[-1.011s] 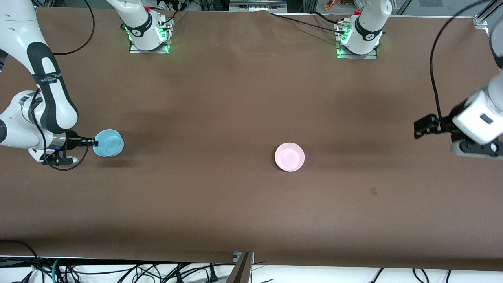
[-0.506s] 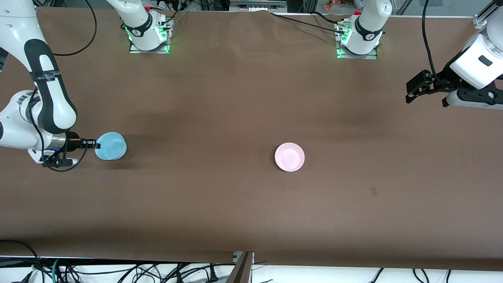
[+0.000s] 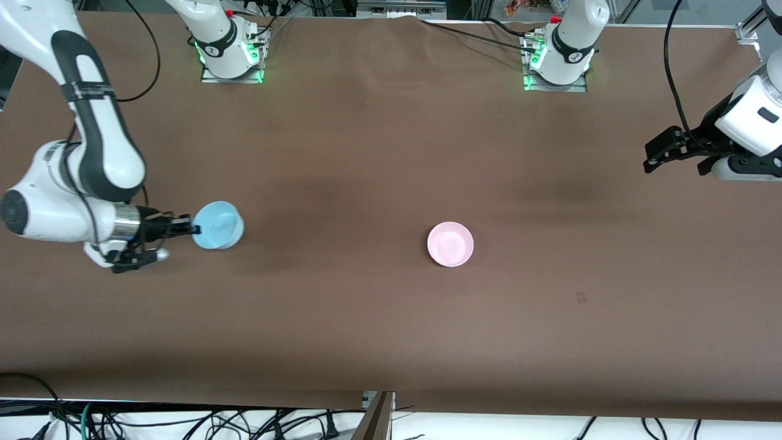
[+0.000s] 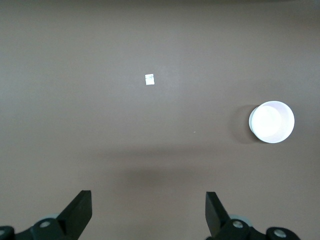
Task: Stack pink and blue bowls on white bowl
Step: 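Lift the blue bowl with the right gripper and carry it over the stack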
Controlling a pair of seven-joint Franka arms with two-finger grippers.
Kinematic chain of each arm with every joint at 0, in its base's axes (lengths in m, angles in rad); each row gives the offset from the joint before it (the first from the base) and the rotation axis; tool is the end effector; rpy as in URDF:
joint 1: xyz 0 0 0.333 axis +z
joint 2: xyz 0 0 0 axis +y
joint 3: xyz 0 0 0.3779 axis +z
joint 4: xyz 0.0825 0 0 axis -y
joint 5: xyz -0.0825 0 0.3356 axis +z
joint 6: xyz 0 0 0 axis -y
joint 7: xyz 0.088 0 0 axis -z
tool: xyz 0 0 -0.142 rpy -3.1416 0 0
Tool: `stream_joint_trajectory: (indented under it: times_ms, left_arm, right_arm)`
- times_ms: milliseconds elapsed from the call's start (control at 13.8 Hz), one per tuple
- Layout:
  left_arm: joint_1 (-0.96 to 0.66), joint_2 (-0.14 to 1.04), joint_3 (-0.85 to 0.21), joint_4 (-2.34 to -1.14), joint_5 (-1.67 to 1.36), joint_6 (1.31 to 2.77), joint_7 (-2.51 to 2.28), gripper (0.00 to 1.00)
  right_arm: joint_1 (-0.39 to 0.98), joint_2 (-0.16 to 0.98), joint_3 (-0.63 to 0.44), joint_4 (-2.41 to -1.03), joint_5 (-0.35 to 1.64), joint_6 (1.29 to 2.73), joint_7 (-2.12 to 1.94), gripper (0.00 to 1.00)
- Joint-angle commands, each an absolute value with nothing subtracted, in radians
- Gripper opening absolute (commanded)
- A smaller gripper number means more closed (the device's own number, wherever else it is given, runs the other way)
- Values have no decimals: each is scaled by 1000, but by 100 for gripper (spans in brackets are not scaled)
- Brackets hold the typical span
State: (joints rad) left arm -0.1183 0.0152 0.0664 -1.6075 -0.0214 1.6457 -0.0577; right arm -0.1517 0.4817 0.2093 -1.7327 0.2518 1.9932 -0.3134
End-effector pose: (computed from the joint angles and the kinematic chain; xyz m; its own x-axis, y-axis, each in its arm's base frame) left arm 0.5180 -0.0301 0.6347 0.9997 0.0074 0.0218 0.0069 -0.9997 0.0217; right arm 0.6214 0.0435 0.3466 0.9603 0.2479 -0.1283 0.1901 -0.9174 -0.3495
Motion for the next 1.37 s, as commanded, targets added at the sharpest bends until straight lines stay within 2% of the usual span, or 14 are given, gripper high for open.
stream_joint_trajectory:
  times_ms: [0,433,939,1300]
  left_arm:
    - [-124,-52,77,-1680,-18,1648,-44,100]
    - [-63,-3,69,-1655,-17,1644,-40,100]
    - [-74,-2,58,-1647,-12,1644,-40,100]
    - [-74,-2,51,-1647,-11,1644,-41,100]
  right_arm:
    - [-115,482,302,-1723,261,1993,-115,0]
    - [167,549,318,-1593,249,2095,381,0]
    - [363,701,314,-1458,178,2331,734,0]
    - [504,808,247,-1290,130,2341,903,0]
